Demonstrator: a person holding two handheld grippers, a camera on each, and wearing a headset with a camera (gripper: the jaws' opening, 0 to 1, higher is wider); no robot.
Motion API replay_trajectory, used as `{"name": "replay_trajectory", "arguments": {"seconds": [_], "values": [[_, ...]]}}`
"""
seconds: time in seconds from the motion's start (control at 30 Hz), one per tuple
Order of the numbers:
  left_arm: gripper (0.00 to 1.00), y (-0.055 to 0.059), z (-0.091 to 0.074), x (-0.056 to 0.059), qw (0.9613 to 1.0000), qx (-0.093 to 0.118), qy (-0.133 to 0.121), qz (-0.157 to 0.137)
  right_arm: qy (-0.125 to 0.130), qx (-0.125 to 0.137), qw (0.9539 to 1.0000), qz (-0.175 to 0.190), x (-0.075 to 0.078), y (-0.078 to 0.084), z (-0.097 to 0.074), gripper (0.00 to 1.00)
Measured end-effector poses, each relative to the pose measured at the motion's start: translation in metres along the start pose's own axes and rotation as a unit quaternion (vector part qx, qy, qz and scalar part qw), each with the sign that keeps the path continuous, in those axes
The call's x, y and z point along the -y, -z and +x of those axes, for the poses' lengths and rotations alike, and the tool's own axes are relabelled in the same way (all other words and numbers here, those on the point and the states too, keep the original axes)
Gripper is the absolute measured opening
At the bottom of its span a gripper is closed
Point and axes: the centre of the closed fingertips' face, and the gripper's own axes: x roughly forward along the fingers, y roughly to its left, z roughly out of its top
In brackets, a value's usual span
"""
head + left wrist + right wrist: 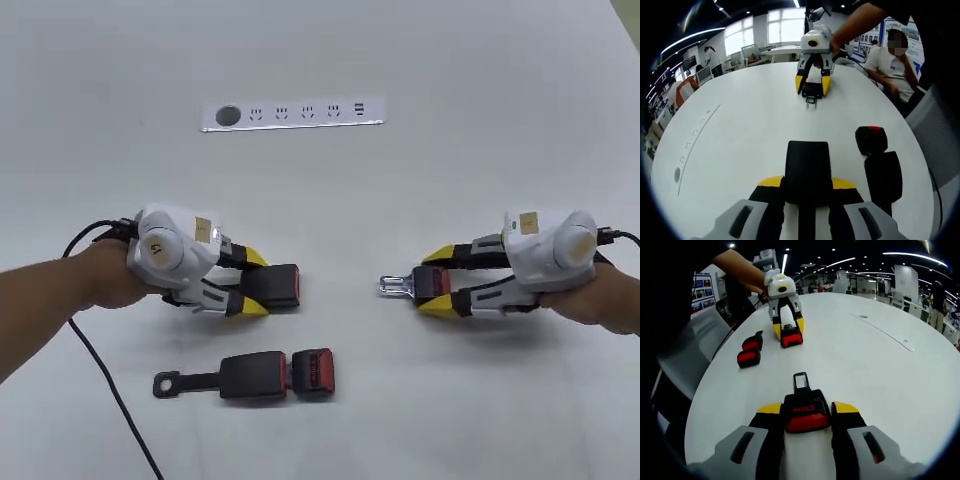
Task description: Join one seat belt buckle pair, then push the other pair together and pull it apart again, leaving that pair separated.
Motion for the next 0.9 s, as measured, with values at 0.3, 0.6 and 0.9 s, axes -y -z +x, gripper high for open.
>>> {"name": "replay_trajectory", "arguments": {"seconds": [0.3, 0.6, 0.9], "values": [[0.34, -0.001, 0.000, 0.000, 0.9999, -0.008, 0.006, 0.006, -0.008, 0.005, 0.9999, -0.005, -0.004, -0.009, 0.015, 0.35], [0.34, 0.001, 0.000, -0.002, 0.9999, -0.007, 0.007, 0.004, -0.018, 0.015, 0.9997, -0.007, -0.010, -0.021, 0.029, 0.35], [0.34, 0.000, 0.000, -0.002, 0.9999, -0.011, 0.009, 0.005, -0.025, 0.029, 0.9992, -0.006, -0.013, -0.035, 0.049, 0.35]]}}
